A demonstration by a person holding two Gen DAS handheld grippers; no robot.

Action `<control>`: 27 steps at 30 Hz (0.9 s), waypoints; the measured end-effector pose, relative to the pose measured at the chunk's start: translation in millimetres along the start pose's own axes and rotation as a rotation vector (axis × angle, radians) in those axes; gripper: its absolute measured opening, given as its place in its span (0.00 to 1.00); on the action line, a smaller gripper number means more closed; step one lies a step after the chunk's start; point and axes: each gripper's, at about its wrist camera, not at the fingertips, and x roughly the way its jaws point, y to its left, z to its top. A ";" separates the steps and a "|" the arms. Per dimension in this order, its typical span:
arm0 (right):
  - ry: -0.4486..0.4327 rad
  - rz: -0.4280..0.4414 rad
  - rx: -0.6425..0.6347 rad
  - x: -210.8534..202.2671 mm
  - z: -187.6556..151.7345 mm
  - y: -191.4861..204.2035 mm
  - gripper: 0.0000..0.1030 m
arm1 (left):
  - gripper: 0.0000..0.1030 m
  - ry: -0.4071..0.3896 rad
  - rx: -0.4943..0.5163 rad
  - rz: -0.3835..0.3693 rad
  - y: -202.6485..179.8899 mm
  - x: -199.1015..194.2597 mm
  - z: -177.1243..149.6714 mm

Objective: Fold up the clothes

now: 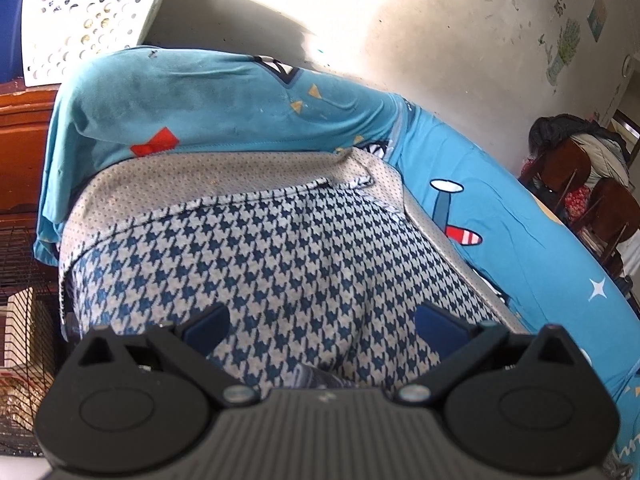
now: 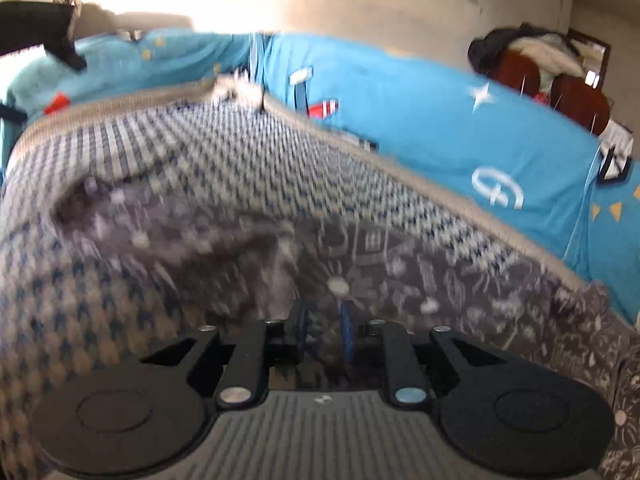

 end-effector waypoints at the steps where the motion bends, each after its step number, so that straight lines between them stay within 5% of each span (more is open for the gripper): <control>1: -0.018 0.028 0.002 -2.8 3.9 5.2 0.23 | 1.00 -0.001 -0.002 0.001 0.9 -0.2 0.6; 9: -0.025 0.333 -0.030 2.8 19.1 75.4 0.26 | 1.00 -0.004 -0.010 -0.001 4.5 -1.0 2.8; 18: -0.053 0.423 -0.144 24.3 33.2 144.7 0.48 | 1.00 -0.005 -0.022 -0.015 6.6 -2.8 4.9; 22: 0.025 0.449 -0.098 48.1 38.8 154.9 0.12 | 1.00 -0.012 -0.035 -0.013 11.0 -4.8 8.0; 27: -0.017 0.526 0.035 56.3 56.9 151.8 0.07 | 1.00 -0.040 -0.047 -0.005 15.8 -10.9 13.0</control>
